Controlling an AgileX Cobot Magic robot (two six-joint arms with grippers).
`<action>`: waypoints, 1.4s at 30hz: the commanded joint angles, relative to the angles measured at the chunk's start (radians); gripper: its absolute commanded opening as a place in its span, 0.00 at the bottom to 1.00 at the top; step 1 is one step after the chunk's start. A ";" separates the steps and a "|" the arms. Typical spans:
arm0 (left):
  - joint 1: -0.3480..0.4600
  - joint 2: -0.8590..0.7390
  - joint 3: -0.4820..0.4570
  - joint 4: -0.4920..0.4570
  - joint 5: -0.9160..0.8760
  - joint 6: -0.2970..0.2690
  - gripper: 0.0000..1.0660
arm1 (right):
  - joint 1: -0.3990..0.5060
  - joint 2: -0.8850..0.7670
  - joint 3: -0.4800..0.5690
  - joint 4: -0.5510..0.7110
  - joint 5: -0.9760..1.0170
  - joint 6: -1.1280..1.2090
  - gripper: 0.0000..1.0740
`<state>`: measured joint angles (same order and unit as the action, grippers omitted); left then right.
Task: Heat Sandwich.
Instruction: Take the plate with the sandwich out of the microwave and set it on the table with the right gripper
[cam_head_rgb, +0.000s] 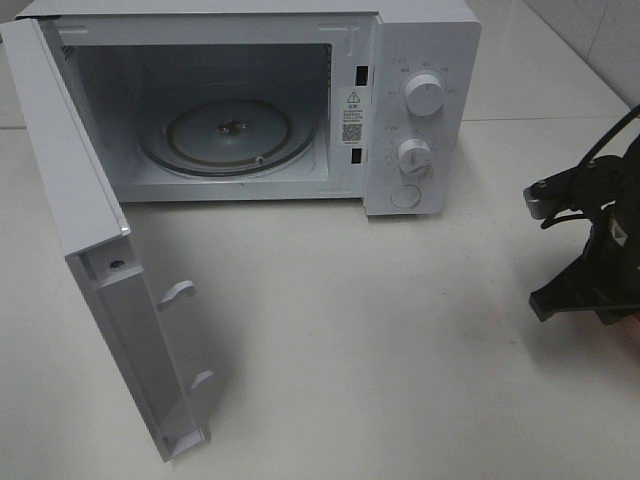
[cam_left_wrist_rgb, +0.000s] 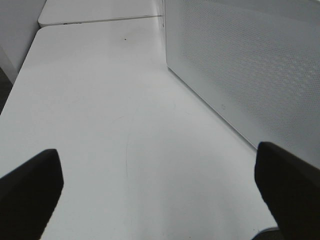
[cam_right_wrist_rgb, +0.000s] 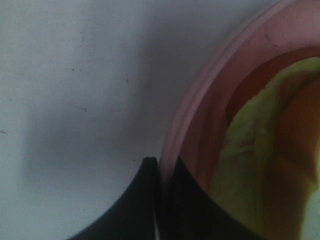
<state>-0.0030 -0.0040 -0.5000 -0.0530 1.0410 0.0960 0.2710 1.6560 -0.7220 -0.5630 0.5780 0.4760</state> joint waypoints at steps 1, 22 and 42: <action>0.002 -0.021 0.004 0.003 -0.005 -0.003 0.93 | -0.006 0.020 -0.011 -0.060 -0.022 0.053 0.00; 0.002 -0.021 0.004 0.003 -0.005 -0.003 0.93 | -0.006 0.148 -0.011 -0.105 -0.106 0.143 0.04; 0.002 -0.021 0.004 0.003 -0.005 -0.003 0.93 | -0.005 0.148 -0.011 -0.078 -0.107 0.153 0.59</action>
<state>-0.0030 -0.0040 -0.5000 -0.0530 1.0410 0.0960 0.2680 1.8000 -0.7360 -0.6640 0.4770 0.6210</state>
